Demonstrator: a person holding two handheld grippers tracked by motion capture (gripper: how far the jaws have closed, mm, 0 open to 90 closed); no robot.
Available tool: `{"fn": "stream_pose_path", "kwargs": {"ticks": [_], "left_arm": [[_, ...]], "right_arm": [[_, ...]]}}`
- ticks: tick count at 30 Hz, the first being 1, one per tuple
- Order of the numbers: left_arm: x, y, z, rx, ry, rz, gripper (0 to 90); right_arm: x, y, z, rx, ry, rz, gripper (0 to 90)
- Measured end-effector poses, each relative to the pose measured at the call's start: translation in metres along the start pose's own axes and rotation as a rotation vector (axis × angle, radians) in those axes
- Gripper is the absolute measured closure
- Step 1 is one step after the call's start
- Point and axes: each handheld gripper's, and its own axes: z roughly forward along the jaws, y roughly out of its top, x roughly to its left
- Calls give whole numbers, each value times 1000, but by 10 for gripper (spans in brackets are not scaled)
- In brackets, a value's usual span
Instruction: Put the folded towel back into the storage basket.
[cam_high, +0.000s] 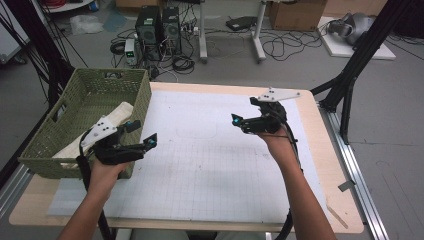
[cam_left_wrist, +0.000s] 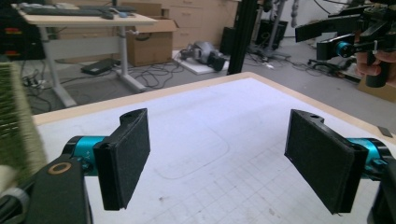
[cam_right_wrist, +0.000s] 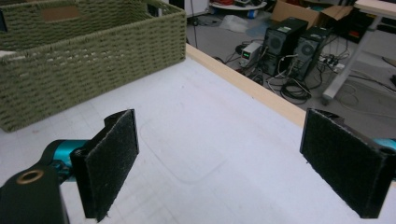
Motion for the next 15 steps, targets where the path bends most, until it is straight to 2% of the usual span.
{"fn": "stream_pose_path", "kwargs": {"ticks": [7,10,15], "left_arm": [[-14,-10,24,0,-55,20,223],[-19,-15,33,9,-73,25,219],[-27,-25,44,31,-101,37,221]], "right_arm": [[-5,-31,-28,4,-48,0,108],[-3,-46,-38,16,-67,-8,108],[2,-69,-53,7,-107,1,108]]}}
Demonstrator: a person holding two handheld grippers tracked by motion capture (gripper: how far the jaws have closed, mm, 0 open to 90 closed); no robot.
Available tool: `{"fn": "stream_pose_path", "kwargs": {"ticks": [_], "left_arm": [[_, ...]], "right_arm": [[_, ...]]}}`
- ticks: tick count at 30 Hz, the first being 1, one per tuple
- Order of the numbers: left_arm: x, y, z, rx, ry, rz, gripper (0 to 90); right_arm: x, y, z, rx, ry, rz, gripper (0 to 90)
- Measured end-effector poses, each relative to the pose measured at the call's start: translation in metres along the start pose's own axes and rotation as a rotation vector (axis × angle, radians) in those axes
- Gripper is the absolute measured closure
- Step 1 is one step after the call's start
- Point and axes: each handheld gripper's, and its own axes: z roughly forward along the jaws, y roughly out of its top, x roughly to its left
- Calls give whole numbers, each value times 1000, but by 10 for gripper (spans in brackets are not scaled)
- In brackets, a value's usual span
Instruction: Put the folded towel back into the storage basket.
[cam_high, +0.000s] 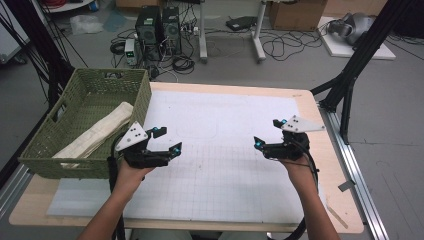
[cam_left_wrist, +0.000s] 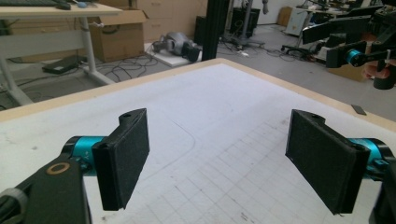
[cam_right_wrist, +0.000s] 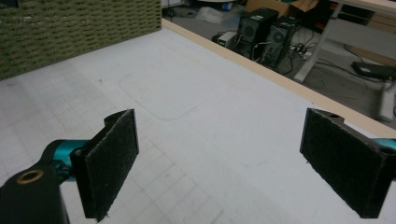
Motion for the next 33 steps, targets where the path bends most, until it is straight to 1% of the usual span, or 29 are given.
{"fn": "stream_pose_path", "kwargs": {"ticks": [2,4,5,8,11,15,16,17,18,21,22,25,29,33], "left_arm": [[-2,-4,2,-4,-6,8,224],[-4,-9,4,4,-21,4,215],[-5,-10,5,10,-25,4,213],[-6,-19,6,19,-24,-1,203],[-8,-26,8,39,-17,-20,198],[-12,-35,8,51,-14,-1,199],[-14,-37,8,54,-15,-2,200],[-15,-39,8,60,-17,-1,200],[-15,-41,8,66,-19,2,202],[-16,-45,8,67,-16,1,205],[-16,-46,8,70,-16,1,206],[-16,-47,9,70,-13,1,208],[-17,-48,9,81,-14,5,214],[-15,-49,9,79,-7,5,214]], "right_arm": [[2,-11,-6,-2,-24,12,108],[5,-20,-11,-9,-35,16,108],[7,-26,-13,-4,-41,17,108],[11,-39,-19,5,-56,19,108],[13,-52,-24,5,-62,43,108],[14,-65,-27,0,-74,76,108],[14,-68,-27,3,-72,79,108],[14,-70,-28,9,-72,82,108],[14,-71,-28,14,-76,73,108],[14,-73,-30,24,-89,74,108],[14,-74,-31,19,-87,78,108],[16,-78,-32,37,-84,78,108],[16,-78,-32,30,-88,77,108],[16,-79,-32,34,-90,79,108]]}}
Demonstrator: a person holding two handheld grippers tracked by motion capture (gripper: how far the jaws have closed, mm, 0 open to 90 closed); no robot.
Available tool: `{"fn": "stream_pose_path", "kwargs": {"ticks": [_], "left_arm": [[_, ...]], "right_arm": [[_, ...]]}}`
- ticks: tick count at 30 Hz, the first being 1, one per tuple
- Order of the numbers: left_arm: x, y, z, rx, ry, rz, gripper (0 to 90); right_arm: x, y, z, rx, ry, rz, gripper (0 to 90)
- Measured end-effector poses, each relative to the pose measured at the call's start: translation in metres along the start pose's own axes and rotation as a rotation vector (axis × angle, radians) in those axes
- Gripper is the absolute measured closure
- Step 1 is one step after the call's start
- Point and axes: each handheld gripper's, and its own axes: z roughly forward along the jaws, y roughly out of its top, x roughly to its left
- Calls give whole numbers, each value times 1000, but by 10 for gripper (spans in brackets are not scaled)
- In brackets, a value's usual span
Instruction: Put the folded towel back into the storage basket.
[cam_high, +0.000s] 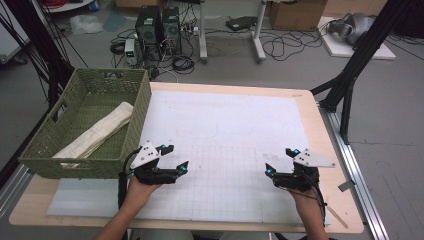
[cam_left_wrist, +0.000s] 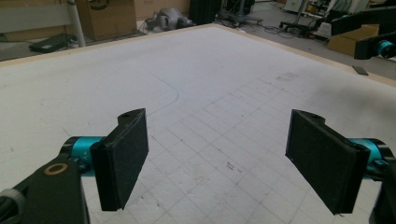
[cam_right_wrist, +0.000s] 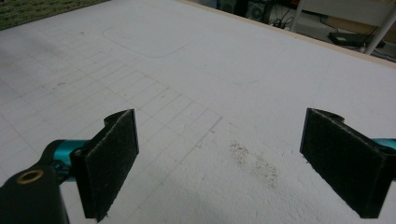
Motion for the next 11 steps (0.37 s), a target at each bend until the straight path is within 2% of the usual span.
{"fn": "stream_pose_path", "kwargs": {"ticks": [11], "left_arm": [[1,0,0,-1,13,-1,214]], "right_arm": [[-2,0,0,-8,-3,-1,108]]}}
